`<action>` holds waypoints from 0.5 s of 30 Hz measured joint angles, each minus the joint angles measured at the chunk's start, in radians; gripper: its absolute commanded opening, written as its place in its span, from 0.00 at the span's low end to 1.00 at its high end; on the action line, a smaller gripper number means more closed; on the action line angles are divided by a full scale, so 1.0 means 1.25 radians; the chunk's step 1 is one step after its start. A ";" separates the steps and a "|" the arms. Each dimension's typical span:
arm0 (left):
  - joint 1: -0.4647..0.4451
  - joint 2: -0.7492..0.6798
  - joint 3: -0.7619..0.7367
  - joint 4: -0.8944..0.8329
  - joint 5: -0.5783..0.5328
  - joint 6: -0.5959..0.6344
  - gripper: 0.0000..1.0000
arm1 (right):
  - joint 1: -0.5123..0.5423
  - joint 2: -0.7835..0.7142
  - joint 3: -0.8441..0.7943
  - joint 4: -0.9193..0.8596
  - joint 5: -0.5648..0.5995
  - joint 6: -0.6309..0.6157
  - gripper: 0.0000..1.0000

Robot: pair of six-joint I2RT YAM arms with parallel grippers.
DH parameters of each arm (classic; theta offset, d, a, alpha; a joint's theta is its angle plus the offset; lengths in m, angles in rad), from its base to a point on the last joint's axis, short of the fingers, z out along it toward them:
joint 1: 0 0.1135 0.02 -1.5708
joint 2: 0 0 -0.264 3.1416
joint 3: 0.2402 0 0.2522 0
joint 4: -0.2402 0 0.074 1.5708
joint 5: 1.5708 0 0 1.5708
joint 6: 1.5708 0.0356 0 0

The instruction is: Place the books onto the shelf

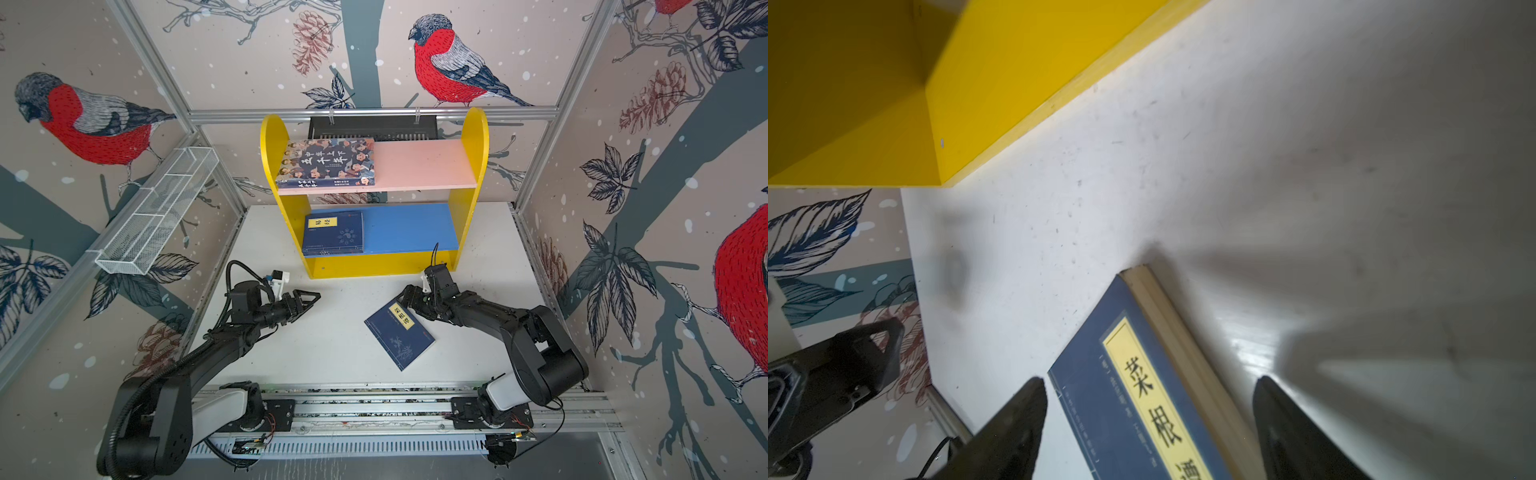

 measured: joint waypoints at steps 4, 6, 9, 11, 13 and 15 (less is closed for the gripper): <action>-0.020 0.021 -0.002 0.000 0.005 0.008 0.68 | -0.024 -0.033 -0.018 -0.063 0.015 -0.051 0.80; -0.032 0.035 -0.002 0.000 0.006 0.012 0.68 | -0.029 -0.052 -0.037 -0.089 0.016 -0.063 0.80; -0.059 0.063 0.004 0.000 0.007 0.014 0.68 | -0.032 -0.088 -0.075 -0.089 -0.001 -0.074 0.80; -0.078 0.083 0.013 0.001 0.008 0.016 0.68 | -0.032 -0.103 -0.099 -0.072 -0.024 -0.075 0.80; -0.094 0.103 0.020 0.002 0.009 0.020 0.68 | -0.028 -0.108 -0.114 -0.051 -0.041 -0.074 0.80; -0.111 0.118 0.026 0.005 0.009 0.020 0.68 | -0.018 -0.114 -0.127 -0.038 -0.056 -0.073 0.80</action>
